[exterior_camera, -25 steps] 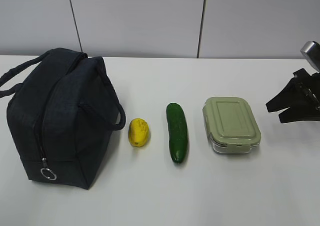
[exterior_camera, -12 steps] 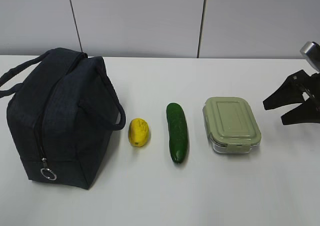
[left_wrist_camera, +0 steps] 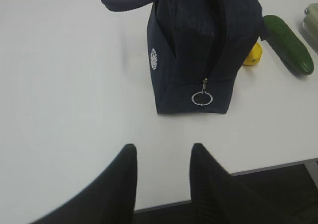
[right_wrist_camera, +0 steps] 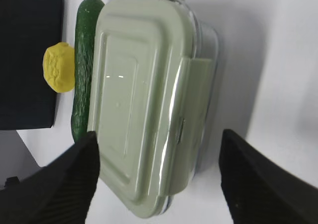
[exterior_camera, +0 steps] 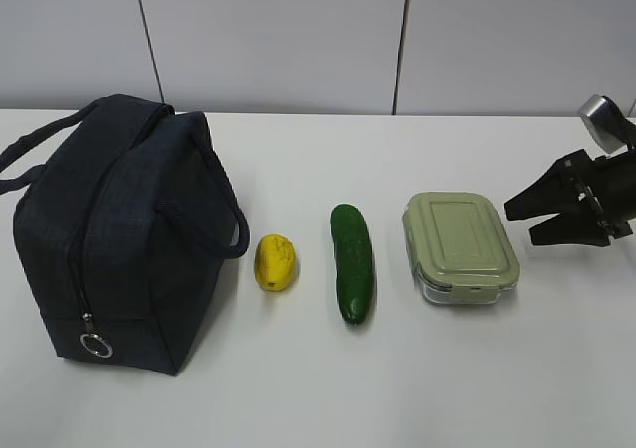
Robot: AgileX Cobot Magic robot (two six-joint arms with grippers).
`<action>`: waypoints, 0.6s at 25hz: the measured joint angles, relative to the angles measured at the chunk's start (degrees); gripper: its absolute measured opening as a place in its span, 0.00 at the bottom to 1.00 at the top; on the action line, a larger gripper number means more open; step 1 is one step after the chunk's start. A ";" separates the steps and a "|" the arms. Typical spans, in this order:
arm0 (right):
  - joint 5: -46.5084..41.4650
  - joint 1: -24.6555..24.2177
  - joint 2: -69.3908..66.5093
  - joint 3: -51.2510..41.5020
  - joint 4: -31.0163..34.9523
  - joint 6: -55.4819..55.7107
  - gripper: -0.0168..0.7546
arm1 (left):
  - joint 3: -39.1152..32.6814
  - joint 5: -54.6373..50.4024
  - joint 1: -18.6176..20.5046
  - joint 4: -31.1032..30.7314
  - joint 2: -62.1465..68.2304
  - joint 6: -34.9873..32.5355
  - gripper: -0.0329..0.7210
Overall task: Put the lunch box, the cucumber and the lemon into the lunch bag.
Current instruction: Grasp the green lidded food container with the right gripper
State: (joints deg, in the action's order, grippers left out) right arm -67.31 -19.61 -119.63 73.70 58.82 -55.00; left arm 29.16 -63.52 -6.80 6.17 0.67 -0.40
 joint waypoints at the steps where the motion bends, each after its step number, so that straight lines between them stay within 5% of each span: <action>1: 0.00 0.00 -0.81 0.36 0.32 -0.29 0.75 | 0.00 0.00 0.00 0.00 0.00 0.00 0.36; 15: 0.00 0.76 -6.64 1.97 5.26 -0.51 0.74 | 0.00 0.00 0.00 0.09 0.00 0.00 0.36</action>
State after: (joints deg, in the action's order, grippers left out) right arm -67.31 -18.85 -126.27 75.67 64.08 -55.51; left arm 29.16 -63.52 -6.80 6.26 0.67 -0.40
